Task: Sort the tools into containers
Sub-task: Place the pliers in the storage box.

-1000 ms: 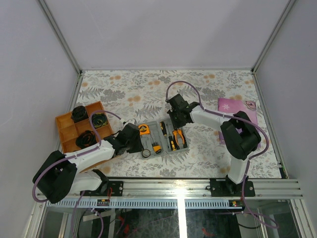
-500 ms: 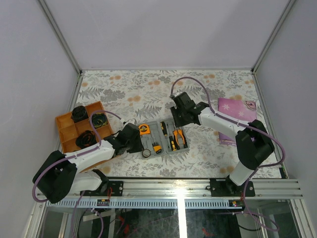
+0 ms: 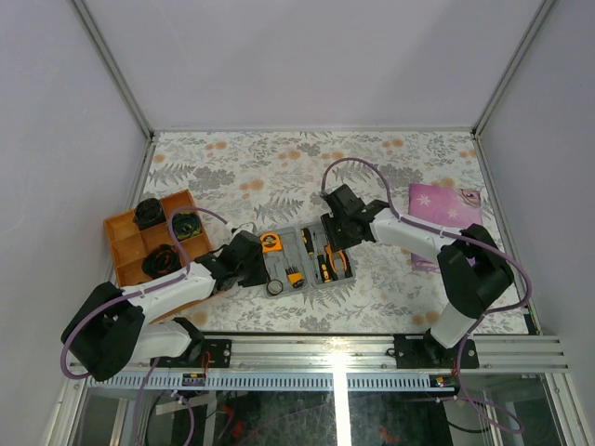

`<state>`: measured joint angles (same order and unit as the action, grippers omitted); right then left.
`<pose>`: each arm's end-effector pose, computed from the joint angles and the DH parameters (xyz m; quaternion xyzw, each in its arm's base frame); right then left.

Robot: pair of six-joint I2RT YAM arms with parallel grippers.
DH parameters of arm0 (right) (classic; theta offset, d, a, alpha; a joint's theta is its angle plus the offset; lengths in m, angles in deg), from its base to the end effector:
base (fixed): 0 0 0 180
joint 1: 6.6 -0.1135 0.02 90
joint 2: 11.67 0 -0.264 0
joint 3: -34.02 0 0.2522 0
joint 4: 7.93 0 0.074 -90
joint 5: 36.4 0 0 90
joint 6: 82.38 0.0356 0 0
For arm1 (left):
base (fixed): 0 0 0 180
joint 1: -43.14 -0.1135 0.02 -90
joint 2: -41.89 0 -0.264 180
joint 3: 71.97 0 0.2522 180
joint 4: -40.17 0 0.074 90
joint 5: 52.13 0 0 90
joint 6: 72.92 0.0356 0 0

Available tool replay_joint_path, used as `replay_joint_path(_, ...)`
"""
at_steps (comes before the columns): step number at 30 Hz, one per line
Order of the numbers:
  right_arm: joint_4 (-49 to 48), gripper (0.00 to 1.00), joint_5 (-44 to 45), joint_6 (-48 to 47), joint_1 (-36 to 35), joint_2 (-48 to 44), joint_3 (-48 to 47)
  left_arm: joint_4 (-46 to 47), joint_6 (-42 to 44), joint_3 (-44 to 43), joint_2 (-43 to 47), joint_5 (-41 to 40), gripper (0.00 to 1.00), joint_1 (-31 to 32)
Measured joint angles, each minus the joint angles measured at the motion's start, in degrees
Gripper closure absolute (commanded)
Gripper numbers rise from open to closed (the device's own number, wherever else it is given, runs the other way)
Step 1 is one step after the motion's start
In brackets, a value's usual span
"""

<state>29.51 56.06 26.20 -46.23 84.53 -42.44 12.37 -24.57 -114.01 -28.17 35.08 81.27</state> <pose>0.2669 0.2191 0.1987 -0.1692 0.9440 0.1194 0.2568 0.1695 -0.1309 0.1526 -0.0365 0.9549 -0.1706 0.2403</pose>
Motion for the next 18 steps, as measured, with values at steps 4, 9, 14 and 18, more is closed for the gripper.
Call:
replay_joint_path(4,-0.3,0.58,-0.6,0.0,-0.2,0.5,0.0,0.0,0.0,0.0,0.0,0.0,0.77,0.0)
replay_joint_path(9,-0.4,0.58,-0.6,0.0,-0.4,2.1,-0.2,0.0,0.0,0.0,0.0,0.0,0.77,0.0)
replay_joint_path(14,0.0,0.58,0.1,-0.2,-0.5,4.0,-1.0,0.0,0.0,0.0,0.0,0.0,0.77,0.0)
replay_joint_path(18,0.6,0.58,0.4,-0.2,-0.5,4.4,-1.4,0.0,0.0,0.0,0.0,0.0,0.77,0.0)
